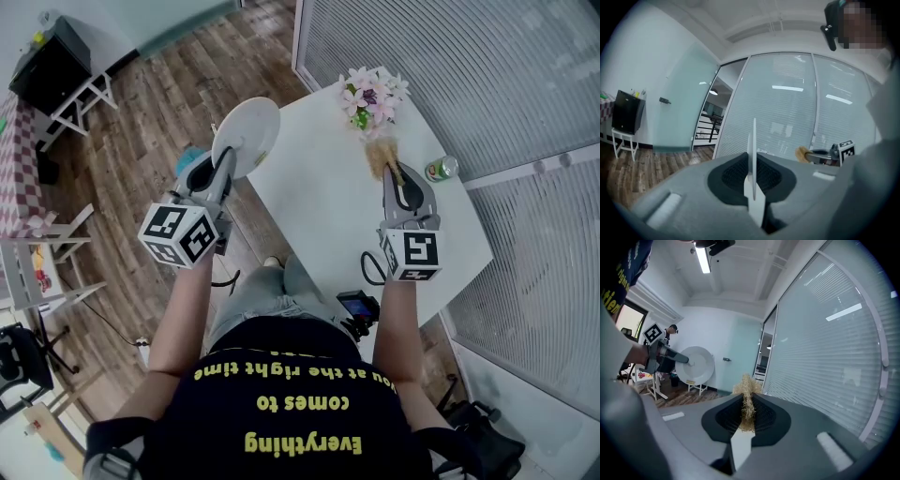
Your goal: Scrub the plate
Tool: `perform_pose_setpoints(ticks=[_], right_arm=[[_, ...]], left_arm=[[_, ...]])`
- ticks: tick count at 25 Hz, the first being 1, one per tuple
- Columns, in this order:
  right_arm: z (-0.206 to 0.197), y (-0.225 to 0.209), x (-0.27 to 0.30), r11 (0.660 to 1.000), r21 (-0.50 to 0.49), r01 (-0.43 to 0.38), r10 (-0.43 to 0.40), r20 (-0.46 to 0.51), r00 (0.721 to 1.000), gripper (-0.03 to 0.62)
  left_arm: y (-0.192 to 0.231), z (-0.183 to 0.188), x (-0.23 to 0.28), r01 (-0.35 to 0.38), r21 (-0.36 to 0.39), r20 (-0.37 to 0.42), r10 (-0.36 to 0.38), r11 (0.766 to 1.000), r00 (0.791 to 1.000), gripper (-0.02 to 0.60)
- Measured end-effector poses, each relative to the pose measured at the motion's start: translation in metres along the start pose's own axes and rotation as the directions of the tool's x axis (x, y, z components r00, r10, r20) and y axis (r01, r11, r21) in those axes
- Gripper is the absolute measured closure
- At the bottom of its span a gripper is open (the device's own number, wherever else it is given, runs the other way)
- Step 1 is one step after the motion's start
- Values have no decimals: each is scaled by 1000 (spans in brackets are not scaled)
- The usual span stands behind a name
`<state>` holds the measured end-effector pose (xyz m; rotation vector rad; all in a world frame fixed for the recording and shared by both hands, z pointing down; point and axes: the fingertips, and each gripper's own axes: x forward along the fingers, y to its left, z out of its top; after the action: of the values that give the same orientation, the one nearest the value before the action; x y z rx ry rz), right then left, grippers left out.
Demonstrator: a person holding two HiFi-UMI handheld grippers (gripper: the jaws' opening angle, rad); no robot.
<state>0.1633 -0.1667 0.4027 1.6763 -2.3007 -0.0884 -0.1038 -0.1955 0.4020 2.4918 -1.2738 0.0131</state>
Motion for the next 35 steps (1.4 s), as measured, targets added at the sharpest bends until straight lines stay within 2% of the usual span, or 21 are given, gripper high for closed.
perform_pose_setpoints(ticks=[4, 11, 17, 35], right_arm=[[6, -2, -4, 999, 43, 4, -5, 25, 1000, 562], [15, -3, -7, 997, 72, -1, -3, 59, 998, 563], [20, -2, -11, 996, 92, -9, 2, 81, 997, 563], [23, 0, -18, 996, 88, -15, 6, 95, 995, 563]], left_arm=[[1, 5, -5, -26, 59, 19, 25, 998, 1000, 563], [4, 8, -10, -49, 100, 62, 43, 994, 997, 563], [3, 5, -14, -61, 110, 78, 53, 992, 996, 563], [-15, -5, -10, -34, 115, 66, 26, 993, 998, 563]])
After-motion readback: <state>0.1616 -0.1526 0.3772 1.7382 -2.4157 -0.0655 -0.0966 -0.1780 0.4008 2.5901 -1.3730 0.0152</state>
